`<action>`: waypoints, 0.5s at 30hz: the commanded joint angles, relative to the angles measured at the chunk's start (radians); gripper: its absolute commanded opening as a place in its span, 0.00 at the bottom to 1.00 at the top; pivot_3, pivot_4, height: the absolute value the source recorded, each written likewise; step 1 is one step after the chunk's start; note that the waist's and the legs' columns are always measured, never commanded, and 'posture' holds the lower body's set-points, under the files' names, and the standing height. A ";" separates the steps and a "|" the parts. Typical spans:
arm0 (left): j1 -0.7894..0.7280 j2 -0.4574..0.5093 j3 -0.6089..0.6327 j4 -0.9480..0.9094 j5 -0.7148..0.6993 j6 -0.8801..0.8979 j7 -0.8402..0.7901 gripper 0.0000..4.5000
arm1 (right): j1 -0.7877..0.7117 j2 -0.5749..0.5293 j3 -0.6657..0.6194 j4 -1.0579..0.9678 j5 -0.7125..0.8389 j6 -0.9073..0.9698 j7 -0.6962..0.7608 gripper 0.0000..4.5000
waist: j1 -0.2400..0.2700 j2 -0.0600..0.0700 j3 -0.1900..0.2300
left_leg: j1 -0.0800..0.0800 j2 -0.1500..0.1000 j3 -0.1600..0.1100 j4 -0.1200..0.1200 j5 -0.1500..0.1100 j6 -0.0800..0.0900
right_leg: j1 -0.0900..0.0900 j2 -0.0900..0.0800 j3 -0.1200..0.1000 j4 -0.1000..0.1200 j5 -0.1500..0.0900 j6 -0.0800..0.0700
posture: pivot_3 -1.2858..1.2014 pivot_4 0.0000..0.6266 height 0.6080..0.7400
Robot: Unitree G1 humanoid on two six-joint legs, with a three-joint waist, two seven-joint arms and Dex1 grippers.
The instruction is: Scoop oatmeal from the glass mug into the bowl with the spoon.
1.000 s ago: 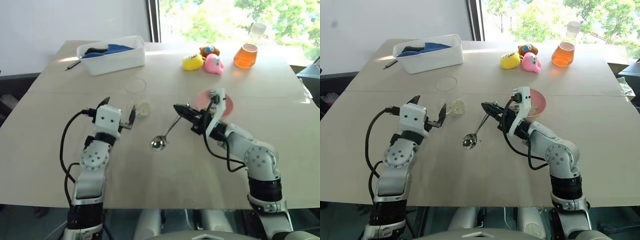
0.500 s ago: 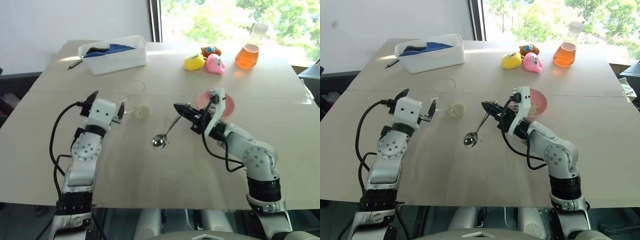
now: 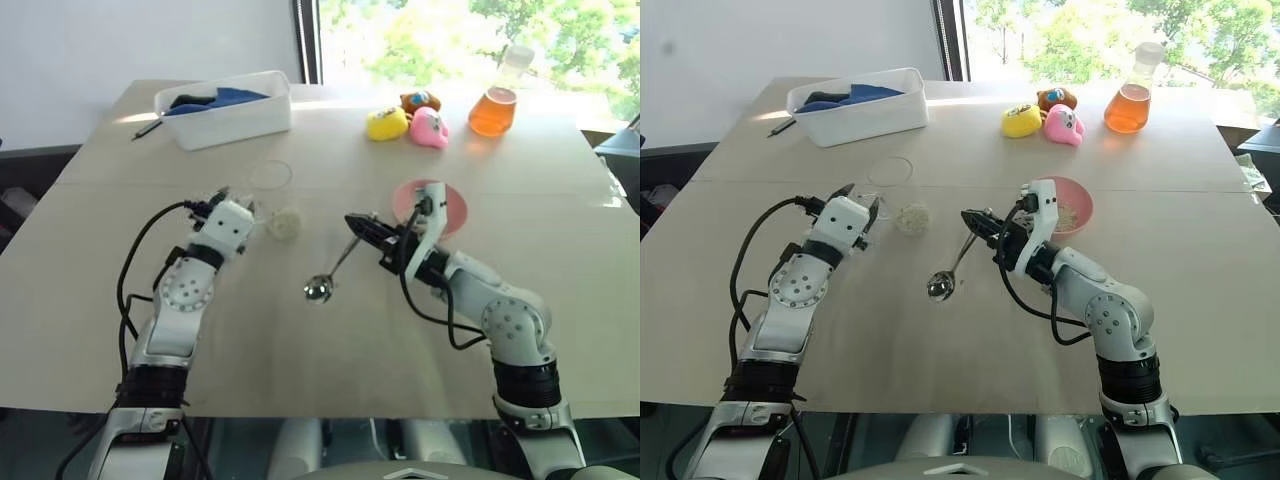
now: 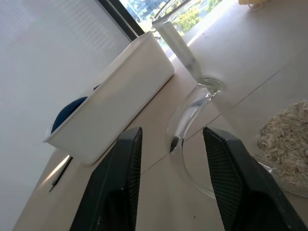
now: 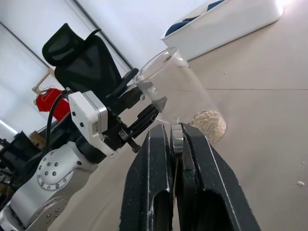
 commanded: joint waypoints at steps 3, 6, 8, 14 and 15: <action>-0.021 -0.018 0.022 0.029 -0.031 -0.006 0.018 0.50 | -0.010 0.004 0.004 -0.026 -0.005 -0.027 0.027 0.00 | 0.000 0.000 0.000 | 0.000 0.000 0.000 0.000 0.000 0.000 | 0.000 0.000 0.000 0.000 0.000 0.000 | 0.52 0.24 1.00; -0.039 -0.031 0.027 0.054 -0.051 0.006 0.016 0.50 | -0.015 0.004 0.004 -0.020 -0.012 -0.029 0.035 0.00 | 0.001 0.000 0.000 | 0.000 0.000 0.000 0.000 0.000 0.000 | 0.000 0.000 0.000 0.000 0.000 0.000 | 0.52 0.24 1.00; -0.051 -0.037 0.026 0.063 -0.067 0.002 0.007 0.50 | -0.017 0.004 0.004 -0.018 -0.015 -0.031 0.040 0.00 | 0.001 0.000 0.000 | 0.000 0.000 0.000 0.000 0.000 0.000 | 0.000 0.000 0.000 0.000 0.000 0.000 | 0.52 0.24 1.00; -0.047 -0.037 0.020 0.051 -0.083 -0.008 0.000 0.13 | -0.018 0.005 0.003 -0.017 -0.019 -0.036 0.048 0.00 | 0.001 -0.001 -0.001 | 0.000 0.000 0.000 0.000 0.000 0.000 | 0.000 0.000 0.000 0.000 0.000 0.000 | 0.52 0.24 1.00; -0.042 -0.039 0.019 0.050 -0.086 -0.006 0.001 0.04 | -0.017 0.004 0.003 -0.016 -0.020 -0.037 0.049 0.00 | -0.001 -0.001 -0.001 | 0.000 0.000 0.000 0.000 0.000 0.000 | 0.000 0.000 0.000 0.000 0.000 0.000 | 0.52 0.24 1.00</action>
